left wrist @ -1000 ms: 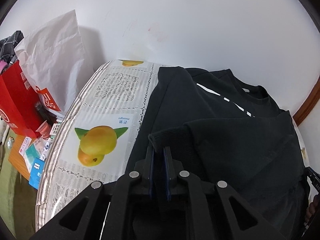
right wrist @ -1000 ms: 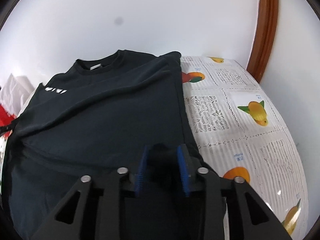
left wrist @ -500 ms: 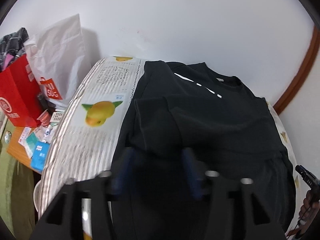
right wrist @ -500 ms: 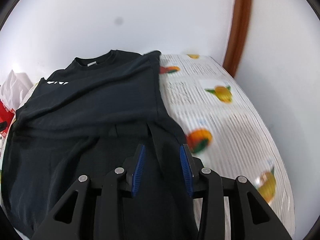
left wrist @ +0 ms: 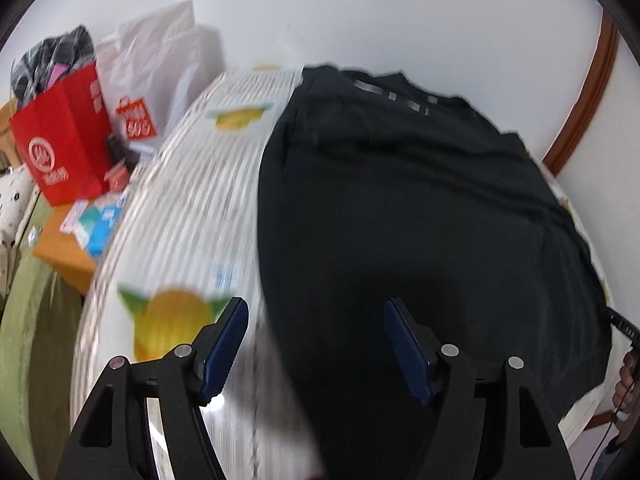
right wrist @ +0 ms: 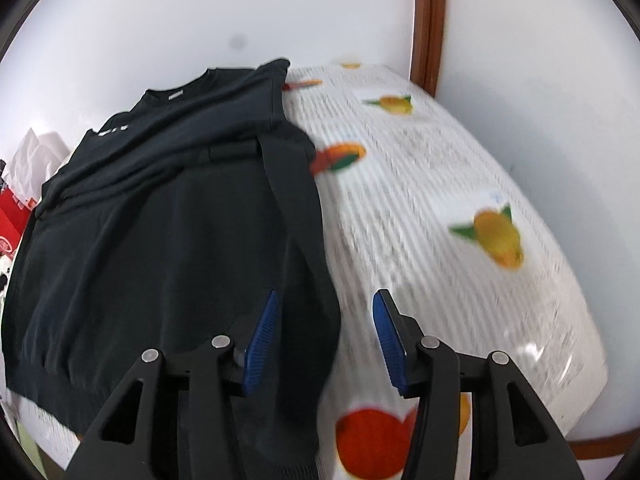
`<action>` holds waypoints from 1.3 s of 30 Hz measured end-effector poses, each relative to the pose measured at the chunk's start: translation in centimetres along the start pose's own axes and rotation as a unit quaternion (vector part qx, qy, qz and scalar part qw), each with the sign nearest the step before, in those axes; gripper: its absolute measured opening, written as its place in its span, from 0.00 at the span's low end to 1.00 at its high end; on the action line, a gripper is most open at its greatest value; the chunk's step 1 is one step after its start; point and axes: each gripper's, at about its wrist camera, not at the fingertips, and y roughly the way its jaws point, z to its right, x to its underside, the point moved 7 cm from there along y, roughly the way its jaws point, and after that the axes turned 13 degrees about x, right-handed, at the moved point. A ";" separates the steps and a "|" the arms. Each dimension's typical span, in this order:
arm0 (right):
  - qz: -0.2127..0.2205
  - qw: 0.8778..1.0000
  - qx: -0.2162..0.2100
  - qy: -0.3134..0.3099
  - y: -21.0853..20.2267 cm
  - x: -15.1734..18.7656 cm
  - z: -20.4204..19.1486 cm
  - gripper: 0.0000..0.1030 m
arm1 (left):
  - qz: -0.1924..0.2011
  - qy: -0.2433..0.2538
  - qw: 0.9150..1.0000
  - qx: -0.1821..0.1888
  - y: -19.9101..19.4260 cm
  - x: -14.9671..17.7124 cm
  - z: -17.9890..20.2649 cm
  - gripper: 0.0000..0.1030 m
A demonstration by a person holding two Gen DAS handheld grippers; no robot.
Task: Fold small clothes
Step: 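Open both grippers and lift them off the folded sweatshirt, then grasp the sweatshirt hem with both grippers and fold it toward the collar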
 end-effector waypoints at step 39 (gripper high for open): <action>0.037 0.998 -0.038 -0.036 0.3 0.9 -5.8 0.12 | -0.003 0.043 0.999 -0.001 0.8 3.5 3.6 0.22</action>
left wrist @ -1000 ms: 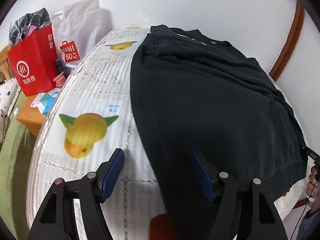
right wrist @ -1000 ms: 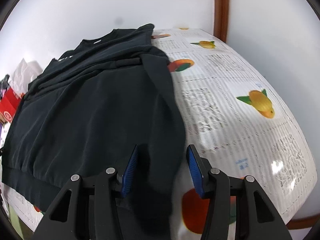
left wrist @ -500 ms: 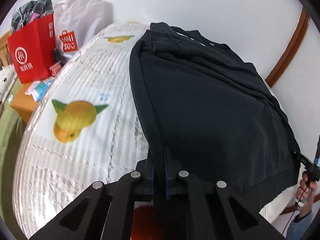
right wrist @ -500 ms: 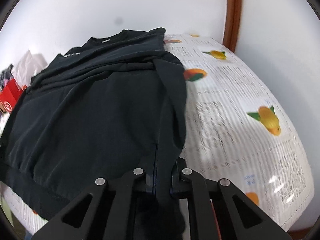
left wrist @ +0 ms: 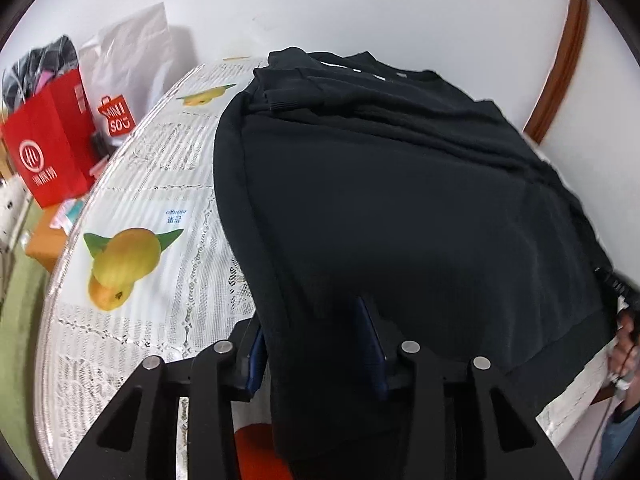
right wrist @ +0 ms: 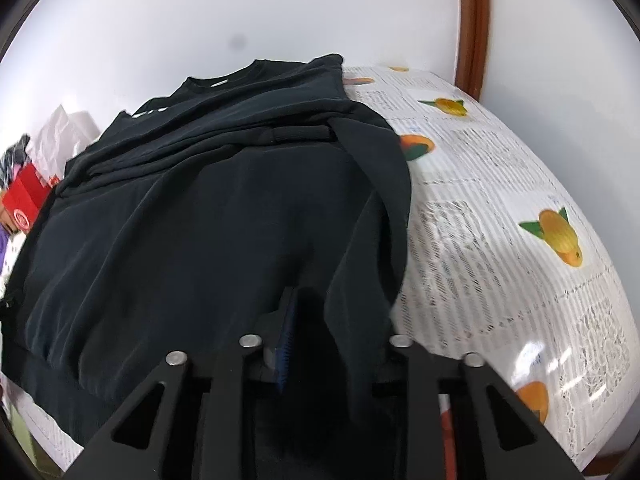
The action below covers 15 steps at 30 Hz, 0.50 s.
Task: Fold small clothes
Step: 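Grasp the sweatshirt hem with both grippers and fold it toward the collar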
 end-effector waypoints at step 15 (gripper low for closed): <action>0.078 0.996 -0.039 0.015 -8.5 -2.7 3.9 0.08 | 0.088 -0.028 0.991 0.093 -8.6 -4.2 0.4 0.07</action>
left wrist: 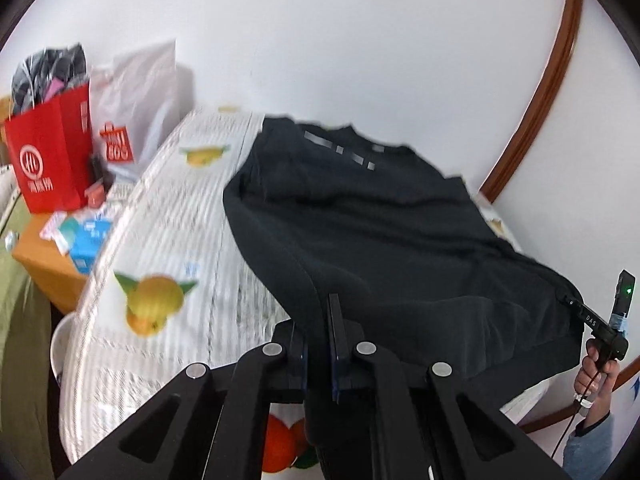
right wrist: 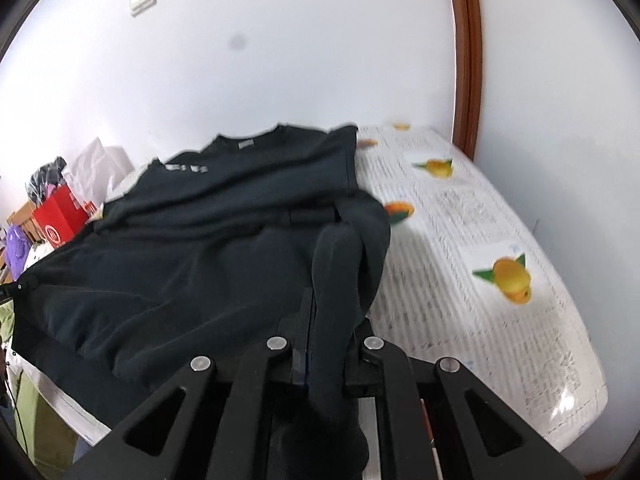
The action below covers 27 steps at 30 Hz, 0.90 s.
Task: Fold small clothes
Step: 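Grasp the sweatshirt hem with both grippers and fold it toward the collar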
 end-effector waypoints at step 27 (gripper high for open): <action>0.009 0.999 -0.005 0.033 9.8 -14.6 -3.8 0.08 | 0.029 -0.021 0.998 -0.051 9.2 -13.7 -3.4 0.07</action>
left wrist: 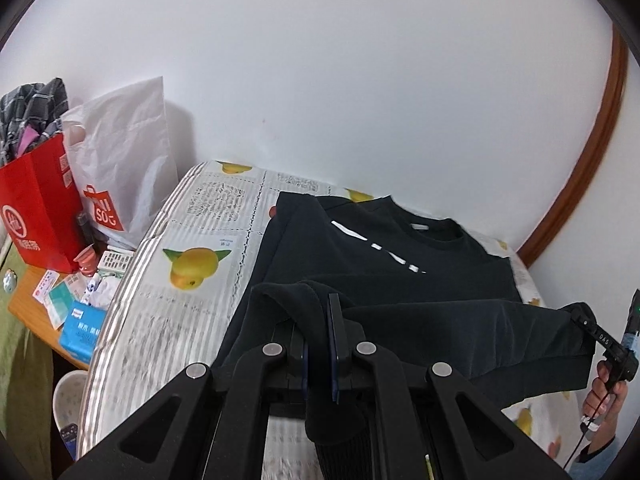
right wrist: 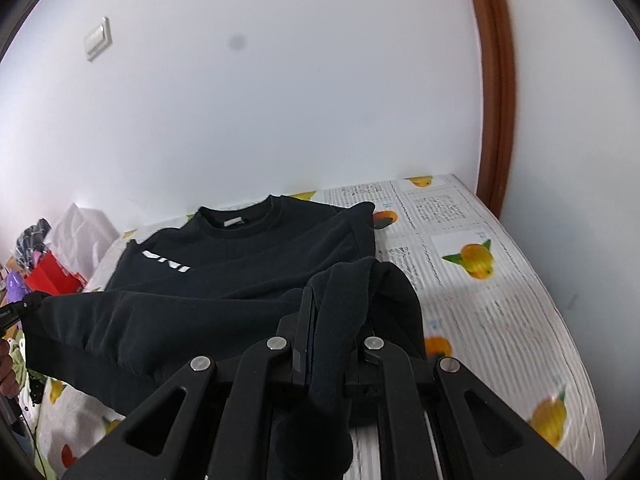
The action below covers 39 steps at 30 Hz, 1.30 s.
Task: Fold small clothes
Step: 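Grasp the sweatshirt hem with both grippers and fold it toward the collar, then open both grippers and release the folded hem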
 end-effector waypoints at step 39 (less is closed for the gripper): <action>-0.035 0.998 0.040 0.015 5.4 3.5 6.8 0.37 | -0.050 0.009 0.998 -0.026 3.4 2.7 -5.0 0.53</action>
